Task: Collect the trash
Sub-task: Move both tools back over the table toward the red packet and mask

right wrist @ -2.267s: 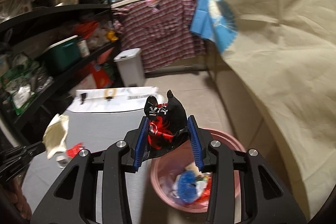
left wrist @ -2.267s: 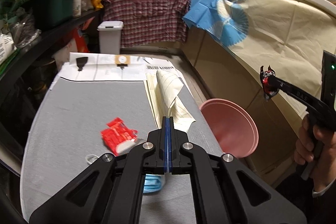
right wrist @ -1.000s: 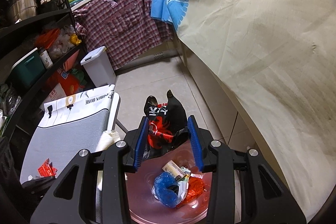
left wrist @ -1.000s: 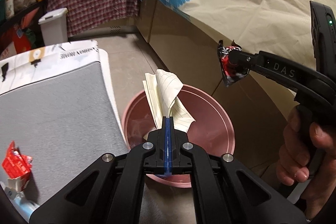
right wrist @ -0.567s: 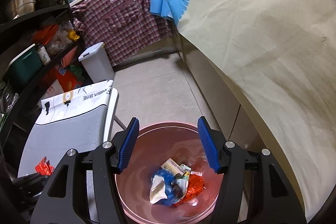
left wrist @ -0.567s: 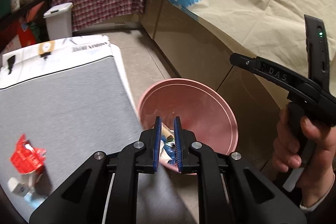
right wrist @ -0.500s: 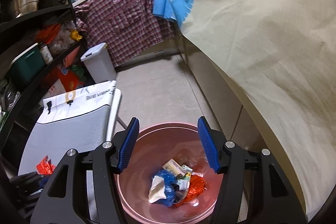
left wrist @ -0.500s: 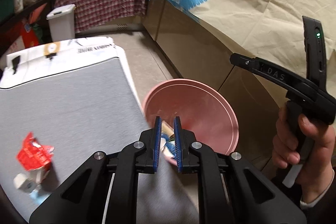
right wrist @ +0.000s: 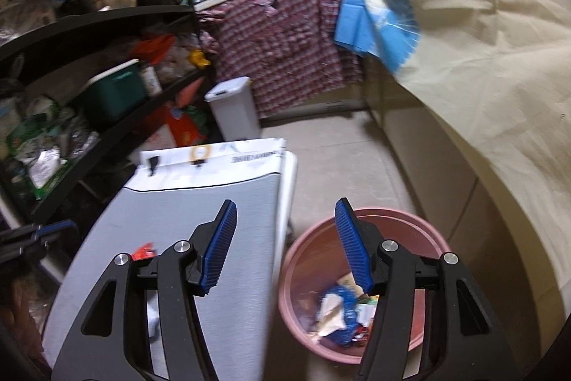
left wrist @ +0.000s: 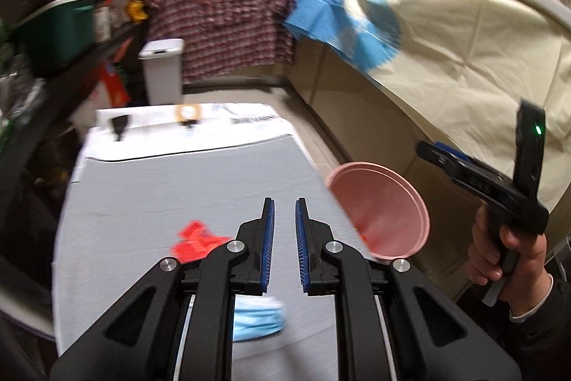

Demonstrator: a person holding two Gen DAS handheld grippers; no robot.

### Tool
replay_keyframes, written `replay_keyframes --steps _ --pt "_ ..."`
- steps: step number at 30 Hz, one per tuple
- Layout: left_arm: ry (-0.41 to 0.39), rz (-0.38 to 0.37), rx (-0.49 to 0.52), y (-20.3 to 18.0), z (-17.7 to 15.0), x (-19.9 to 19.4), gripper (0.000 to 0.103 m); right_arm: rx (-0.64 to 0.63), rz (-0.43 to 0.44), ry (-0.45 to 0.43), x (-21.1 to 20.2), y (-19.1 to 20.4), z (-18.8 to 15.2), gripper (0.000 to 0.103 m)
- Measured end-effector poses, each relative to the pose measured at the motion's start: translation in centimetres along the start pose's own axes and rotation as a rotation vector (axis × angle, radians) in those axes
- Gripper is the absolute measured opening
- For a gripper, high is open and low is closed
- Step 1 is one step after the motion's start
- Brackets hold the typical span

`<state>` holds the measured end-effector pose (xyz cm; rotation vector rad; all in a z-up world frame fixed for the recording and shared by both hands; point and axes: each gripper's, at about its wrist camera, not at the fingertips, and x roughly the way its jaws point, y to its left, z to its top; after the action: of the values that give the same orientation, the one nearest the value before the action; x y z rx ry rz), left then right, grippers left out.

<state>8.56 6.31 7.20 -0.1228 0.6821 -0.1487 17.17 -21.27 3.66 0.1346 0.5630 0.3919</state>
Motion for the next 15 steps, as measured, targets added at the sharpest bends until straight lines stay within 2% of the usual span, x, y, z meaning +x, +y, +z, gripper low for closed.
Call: replay_keyframes --steps 3,7,11,15 --pt "-0.017 0.033 -0.008 2.2 0.0 -1.7 0.012 0.010 0.046 0.013 -0.4 1.6 -1.1 0.052" --pt "-0.038 0.058 -0.047 5.0 -0.3 -3.0 0.012 0.001 0.120 0.072 0.1 4.6 -3.3 0.042" --pt "-0.042 0.051 -0.081 6.5 -1.4 -2.8 0.012 -0.032 0.188 0.144 1.1 7.8 -5.7 0.041" --pt "-0.003 0.024 -0.092 7.4 -3.0 -1.3 0.012 -0.085 0.230 0.212 2.5 10.7 -7.9 0.041"
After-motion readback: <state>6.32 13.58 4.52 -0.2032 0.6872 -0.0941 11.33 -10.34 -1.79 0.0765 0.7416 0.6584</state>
